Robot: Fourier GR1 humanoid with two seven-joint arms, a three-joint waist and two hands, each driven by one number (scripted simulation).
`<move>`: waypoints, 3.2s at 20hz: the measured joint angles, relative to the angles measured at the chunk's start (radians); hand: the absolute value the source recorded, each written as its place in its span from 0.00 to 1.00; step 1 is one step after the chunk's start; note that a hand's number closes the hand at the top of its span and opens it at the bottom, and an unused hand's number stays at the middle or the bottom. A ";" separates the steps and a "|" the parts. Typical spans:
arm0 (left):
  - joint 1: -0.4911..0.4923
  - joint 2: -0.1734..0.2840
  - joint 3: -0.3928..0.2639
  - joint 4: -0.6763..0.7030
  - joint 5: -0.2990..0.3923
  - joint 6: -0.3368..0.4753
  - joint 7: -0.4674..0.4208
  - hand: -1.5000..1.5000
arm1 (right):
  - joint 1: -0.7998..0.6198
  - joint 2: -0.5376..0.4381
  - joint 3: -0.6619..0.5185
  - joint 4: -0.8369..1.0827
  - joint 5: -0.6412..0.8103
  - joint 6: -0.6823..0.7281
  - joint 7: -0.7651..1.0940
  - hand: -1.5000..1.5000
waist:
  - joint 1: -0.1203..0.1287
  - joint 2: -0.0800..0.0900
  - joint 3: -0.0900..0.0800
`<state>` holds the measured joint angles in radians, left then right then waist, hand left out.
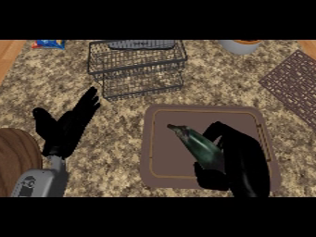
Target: Pick the eggplant from the tray and place it in the tiered basket
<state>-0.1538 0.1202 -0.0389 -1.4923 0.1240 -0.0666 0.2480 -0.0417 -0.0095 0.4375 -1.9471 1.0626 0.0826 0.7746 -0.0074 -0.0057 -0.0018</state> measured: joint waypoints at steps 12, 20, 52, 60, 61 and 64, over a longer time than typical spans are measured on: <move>-0.012 -0.014 -0.003 -0.003 -0.012 -0.001 0.001 0.50 | -0.440 0.005 -0.042 -0.278 -0.018 0.225 0.229 1.00 | 0.011 0.003 0.000; -0.045 -0.038 -0.014 0.030 -0.030 0.010 -0.004 0.50 | -0.807 0.004 -0.180 -0.016 -0.105 0.277 0.247 1.00 | 0.020 0.005 0.000; -0.093 -0.045 -0.026 0.058 -0.034 -0.040 -0.020 0.50 | -1.321 0.009 -0.448 1.294 -0.533 -0.542 -0.241 0.00 | 0.106 0.034 0.001; -0.129 -0.069 -0.048 0.072 -0.046 -0.034 -0.006 0.50 | -1.380 0.009 -0.430 1.415 -0.711 -0.649 -0.476 0.00 | 0.137 0.042 0.000; -0.129 -0.071 -0.048 0.074 -0.048 -0.032 -0.007 0.50 | -1.388 0.010 -0.424 1.424 -0.721 -0.676 -0.499 0.00 | 0.136 0.041 0.000; -0.129 -0.069 -0.043 0.077 -0.048 -0.029 -0.006 0.50 | -1.418 0.010 -0.408 1.461 -0.743 -0.773 -0.530 0.00 | 0.133 0.038 -0.001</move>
<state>-0.2827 0.0513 -0.0817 -1.4152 0.0755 -0.0953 0.2418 -1.4599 0.0001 0.0296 -0.4865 0.3199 -0.6903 0.2449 0.1260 0.0319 -0.0026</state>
